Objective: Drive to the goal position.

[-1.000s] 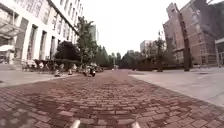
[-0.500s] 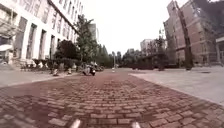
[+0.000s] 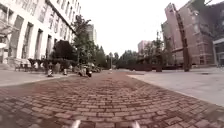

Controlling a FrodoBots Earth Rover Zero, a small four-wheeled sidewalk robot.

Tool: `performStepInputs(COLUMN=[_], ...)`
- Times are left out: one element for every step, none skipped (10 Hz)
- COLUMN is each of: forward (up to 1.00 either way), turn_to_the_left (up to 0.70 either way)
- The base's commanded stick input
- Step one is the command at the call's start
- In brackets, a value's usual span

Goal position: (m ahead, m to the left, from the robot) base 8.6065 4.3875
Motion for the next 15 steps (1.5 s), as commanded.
performStepInputs(forward=[0.7, 0.7, 0.7, 0.7, 0.7, 0.7, 0.7, 0.7, 0.7, 0.7, 0.7, 0.7, 0.7, 0.7, 0.7], turn_to_the_left=[-0.14, -0.14, -0.14, -0.14, -0.14, -0.14, -0.14, -0.14, -0.14, -0.14, -0.14, -0.14, -0.07, 0.0, 0.0])
